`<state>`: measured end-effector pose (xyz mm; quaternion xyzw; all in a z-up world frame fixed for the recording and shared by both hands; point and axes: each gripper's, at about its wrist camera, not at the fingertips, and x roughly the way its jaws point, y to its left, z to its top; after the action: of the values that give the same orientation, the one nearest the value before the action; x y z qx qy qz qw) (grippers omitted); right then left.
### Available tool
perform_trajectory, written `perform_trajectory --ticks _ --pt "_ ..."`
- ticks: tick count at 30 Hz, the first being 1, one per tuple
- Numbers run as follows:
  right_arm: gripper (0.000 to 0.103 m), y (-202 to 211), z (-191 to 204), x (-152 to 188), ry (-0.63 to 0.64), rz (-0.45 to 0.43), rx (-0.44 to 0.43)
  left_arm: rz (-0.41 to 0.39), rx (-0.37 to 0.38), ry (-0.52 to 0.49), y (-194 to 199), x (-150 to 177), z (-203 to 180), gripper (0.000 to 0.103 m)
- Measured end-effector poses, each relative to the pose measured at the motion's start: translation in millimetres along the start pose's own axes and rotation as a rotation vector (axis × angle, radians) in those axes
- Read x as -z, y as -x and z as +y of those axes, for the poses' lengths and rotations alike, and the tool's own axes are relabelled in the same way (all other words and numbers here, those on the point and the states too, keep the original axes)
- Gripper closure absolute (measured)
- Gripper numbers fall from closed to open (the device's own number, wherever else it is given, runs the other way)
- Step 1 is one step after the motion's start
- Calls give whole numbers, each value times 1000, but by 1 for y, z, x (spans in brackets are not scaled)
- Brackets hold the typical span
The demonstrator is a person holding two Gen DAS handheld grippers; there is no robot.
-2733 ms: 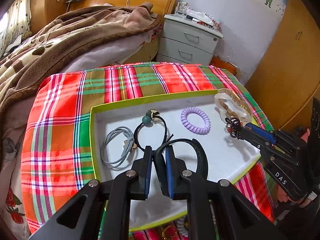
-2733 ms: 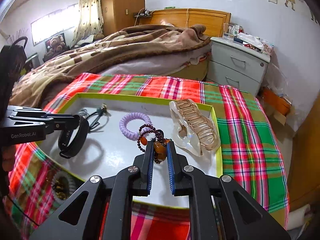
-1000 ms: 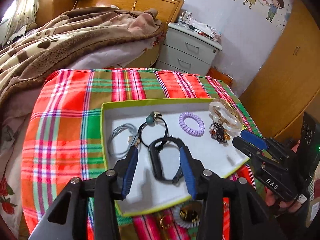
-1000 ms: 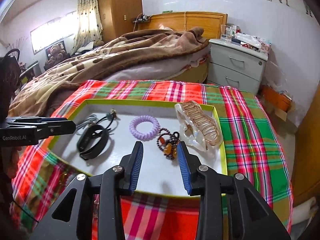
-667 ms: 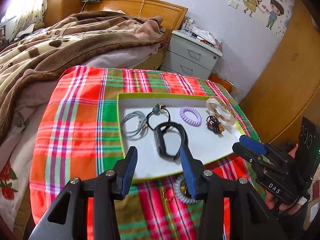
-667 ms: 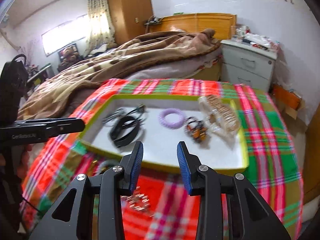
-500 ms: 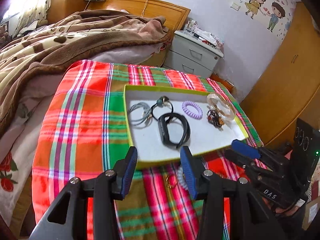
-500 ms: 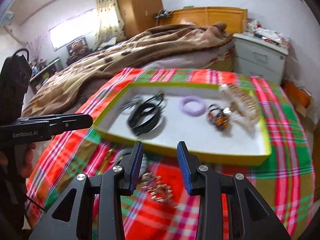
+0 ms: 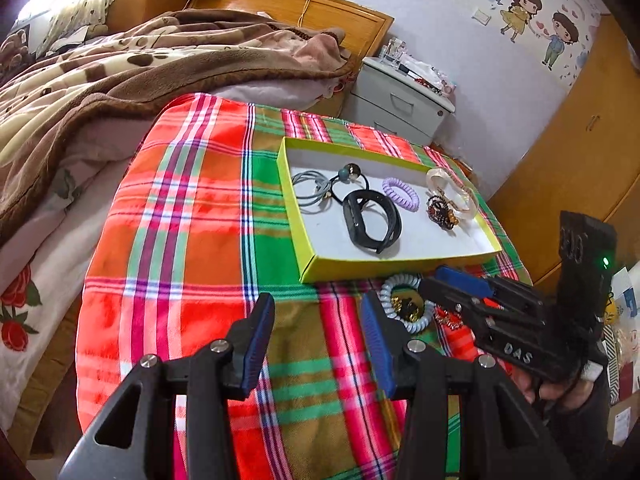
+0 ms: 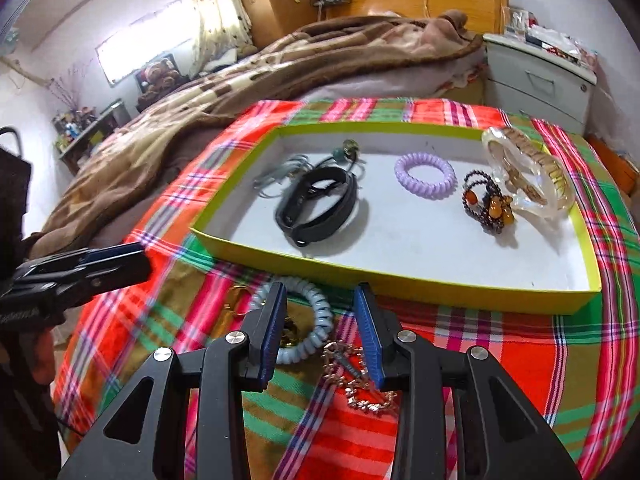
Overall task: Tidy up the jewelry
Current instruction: 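Move both open grippers back to the jewelry beside the box, then grasp the light blue coil hair tie with the right gripper and lift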
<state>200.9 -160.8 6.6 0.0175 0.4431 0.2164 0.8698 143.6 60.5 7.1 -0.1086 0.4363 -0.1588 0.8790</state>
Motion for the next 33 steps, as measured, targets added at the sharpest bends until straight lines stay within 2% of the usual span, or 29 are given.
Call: perform_trajectory --ticks 2,8,11,25,33 --pt "67 -3 1 0 7 12 0 5 -1 4 0 3 2 56" --pt "89 -8 8 2 38 42 3 11 -6 15 0 7 6 56" --pt "93 -8 10 4 48 46 1 15 -8 15 0 8 7 56" --pt "93 12 16 34 84 67 -50 33 -21 18 -3 12 8 56" --pt "93 34 16 57 71 45 -92 53 -19 7 -9 13 4 56"
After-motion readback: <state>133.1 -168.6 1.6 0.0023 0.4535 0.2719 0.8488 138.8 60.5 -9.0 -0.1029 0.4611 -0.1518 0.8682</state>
